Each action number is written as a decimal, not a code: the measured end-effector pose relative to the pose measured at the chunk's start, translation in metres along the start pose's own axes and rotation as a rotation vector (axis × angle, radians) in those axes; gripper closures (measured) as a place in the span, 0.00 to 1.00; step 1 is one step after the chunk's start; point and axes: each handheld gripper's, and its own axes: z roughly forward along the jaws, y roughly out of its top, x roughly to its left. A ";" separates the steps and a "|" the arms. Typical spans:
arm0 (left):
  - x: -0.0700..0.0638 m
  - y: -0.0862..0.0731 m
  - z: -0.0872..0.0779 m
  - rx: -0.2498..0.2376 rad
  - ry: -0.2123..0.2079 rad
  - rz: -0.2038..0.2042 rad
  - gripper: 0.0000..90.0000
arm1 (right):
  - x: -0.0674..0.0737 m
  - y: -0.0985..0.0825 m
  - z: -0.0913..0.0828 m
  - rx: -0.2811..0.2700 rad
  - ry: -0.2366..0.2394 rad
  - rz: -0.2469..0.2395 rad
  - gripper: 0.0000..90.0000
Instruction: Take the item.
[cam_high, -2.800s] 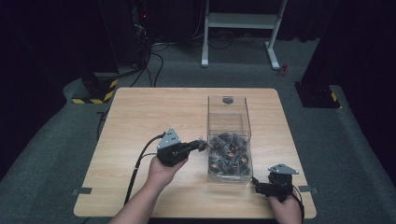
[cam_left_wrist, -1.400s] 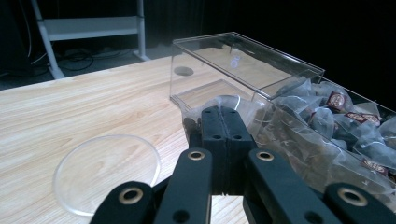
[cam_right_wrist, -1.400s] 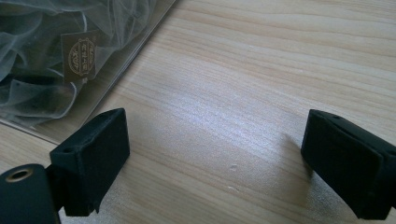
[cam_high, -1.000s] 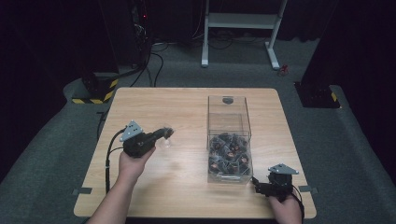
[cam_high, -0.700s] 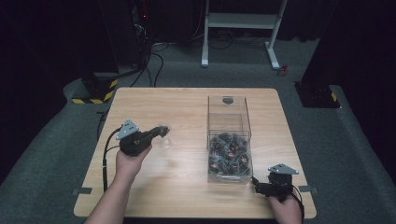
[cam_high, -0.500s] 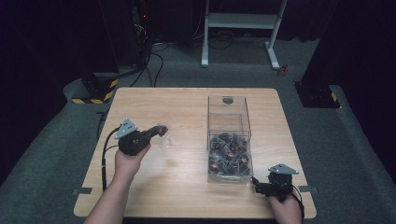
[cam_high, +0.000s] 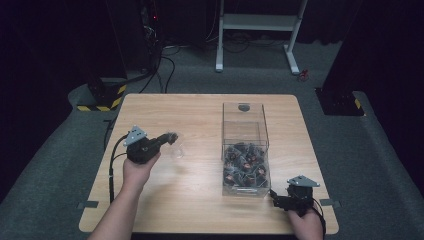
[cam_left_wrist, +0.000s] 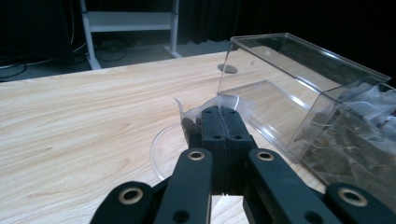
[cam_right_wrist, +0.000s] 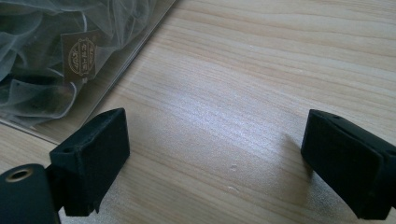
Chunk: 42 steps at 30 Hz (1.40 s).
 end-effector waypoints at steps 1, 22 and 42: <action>0.001 0.000 0.001 0.002 0.003 0.003 1.00 | 0.000 0.000 0.000 0.000 0.001 0.000 0.09; 0.007 -0.007 0.019 0.051 0.011 -0.028 0.99 | 0.000 0.000 0.000 -0.001 -0.001 0.000 0.09; 0.002 -0.005 0.016 0.039 0.012 -0.021 0.63 | 0.000 0.000 0.000 0.000 0.001 0.000 0.09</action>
